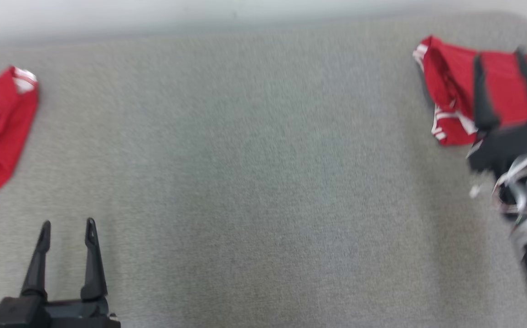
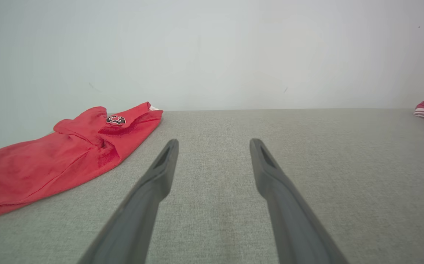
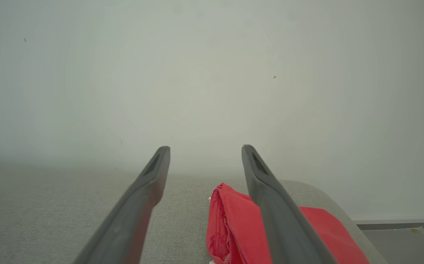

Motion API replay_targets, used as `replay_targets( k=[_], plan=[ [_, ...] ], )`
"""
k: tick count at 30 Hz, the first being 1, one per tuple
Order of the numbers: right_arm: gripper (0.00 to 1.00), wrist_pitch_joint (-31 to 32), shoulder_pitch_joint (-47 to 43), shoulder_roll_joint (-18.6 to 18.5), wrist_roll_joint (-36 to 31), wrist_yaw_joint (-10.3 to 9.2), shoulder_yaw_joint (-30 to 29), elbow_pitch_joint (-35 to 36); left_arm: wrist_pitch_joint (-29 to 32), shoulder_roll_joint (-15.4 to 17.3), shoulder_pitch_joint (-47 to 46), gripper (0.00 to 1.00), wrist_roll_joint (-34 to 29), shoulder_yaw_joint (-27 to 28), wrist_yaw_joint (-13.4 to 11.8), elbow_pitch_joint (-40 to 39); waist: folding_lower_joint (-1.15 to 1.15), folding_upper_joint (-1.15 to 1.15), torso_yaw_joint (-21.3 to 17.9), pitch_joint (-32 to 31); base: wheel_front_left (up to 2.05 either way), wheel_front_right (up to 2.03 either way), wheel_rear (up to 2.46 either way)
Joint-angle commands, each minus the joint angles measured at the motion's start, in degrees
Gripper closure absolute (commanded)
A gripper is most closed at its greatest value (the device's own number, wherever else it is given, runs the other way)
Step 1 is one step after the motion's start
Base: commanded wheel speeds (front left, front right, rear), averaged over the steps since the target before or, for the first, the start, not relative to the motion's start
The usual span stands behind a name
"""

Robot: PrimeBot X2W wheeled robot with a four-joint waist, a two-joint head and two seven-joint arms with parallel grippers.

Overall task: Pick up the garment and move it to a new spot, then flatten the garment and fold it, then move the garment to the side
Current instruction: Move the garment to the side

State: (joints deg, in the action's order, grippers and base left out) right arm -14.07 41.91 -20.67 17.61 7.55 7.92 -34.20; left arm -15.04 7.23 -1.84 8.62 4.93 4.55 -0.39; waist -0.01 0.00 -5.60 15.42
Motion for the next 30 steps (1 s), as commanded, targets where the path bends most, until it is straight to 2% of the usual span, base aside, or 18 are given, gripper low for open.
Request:
replay_targets(
  k=[1, 18, 30],
  plan=[
    [0.0, 0.0, -1.7, 0.6, 0.1, -0.11, -0.3, 0.6, -0.2, -0.3, 1.0, 0.0, -0.6, 0.0, 0.1, 0.2, 0.01, 0.0, 1.9, -4.3, 0.0, 0.0, 0.0],
    [0.0, 2.6, -26.6, 9.5, -0.9, -0.12, -4.6, 17.4, -0.2, -1.7, 2.9, 0.0, -0.8, -0.3, 1.2, 3.3, 0.01, 0.0, 4.8, -11.3, 0.0, 0.0, 0.0],
    [0.0, 3.7, -38.7, 13.4, -1.6, -0.12, -6.8, 23.0, -0.2, -2.2, 4.8, 0.0, -1.4, -0.5, 1.6, 6.0, 0.01, 0.0, 5.9, -15.2, 0.0, 0.0, 0.0]
  ],
)
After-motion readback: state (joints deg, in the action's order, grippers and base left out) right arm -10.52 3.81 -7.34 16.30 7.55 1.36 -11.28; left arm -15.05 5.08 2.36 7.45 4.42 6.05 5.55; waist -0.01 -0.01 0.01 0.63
